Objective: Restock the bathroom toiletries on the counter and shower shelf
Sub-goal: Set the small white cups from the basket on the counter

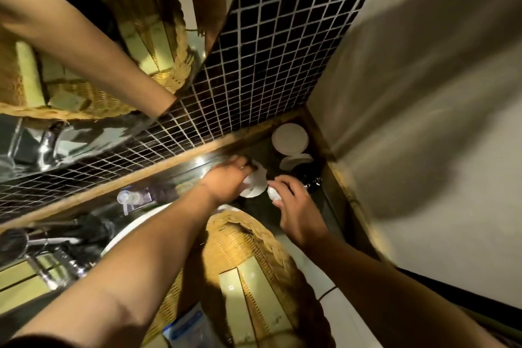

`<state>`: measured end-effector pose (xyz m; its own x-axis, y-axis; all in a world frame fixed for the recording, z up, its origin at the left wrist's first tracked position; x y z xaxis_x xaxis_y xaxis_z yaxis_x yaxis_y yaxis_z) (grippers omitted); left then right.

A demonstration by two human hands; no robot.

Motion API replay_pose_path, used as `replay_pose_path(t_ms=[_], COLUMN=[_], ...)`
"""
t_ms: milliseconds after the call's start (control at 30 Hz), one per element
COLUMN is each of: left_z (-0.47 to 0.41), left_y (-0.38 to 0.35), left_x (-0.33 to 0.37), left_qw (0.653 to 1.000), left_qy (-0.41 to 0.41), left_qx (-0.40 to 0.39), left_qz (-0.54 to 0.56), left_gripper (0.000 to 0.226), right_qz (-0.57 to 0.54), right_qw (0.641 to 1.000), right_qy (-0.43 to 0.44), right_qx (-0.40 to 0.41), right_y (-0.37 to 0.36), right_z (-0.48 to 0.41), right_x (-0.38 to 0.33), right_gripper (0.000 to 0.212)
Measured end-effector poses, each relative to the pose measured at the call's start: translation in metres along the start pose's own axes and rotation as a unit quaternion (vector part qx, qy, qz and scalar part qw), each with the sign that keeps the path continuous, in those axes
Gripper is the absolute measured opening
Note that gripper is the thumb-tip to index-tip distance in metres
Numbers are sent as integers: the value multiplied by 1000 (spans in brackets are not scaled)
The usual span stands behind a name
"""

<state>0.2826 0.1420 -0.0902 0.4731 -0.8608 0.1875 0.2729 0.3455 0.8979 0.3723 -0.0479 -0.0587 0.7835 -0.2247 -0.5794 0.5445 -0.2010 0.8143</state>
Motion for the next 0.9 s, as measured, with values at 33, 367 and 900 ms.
replay_pose_path(t_ms=[33,367,900], left_z=[2,1,0], left_y=[-2,0,4], left_x=[1,6,8], left_qw=[1000,999,999], left_qy=[-4,-27,-43], left_qx=[-4,-15,-28], left_qz=[4,3,-9], left_gripper=[54,58,57], right_qz=[3,-47,-17], right_qw=[1000,999,999], right_qy=[0,-17,-18], right_qx=[-4,3,-23], right_y=[0,-9,-13], right_z=[2,18,31], right_x=[1,-6,-4], right_gripper=[54,53,53])
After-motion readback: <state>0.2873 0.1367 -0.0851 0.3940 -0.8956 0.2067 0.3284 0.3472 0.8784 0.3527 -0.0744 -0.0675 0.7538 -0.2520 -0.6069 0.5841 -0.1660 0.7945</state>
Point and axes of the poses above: each hand's wrist, its own z-axis away from the middle knuckle, its own y-axis out of the back of the hand, x = y × z, the point moved 2 cm from there along -z, towards the middle knuckle, and after that the axes turned 10 degrees about y, right-handed, at the moved point
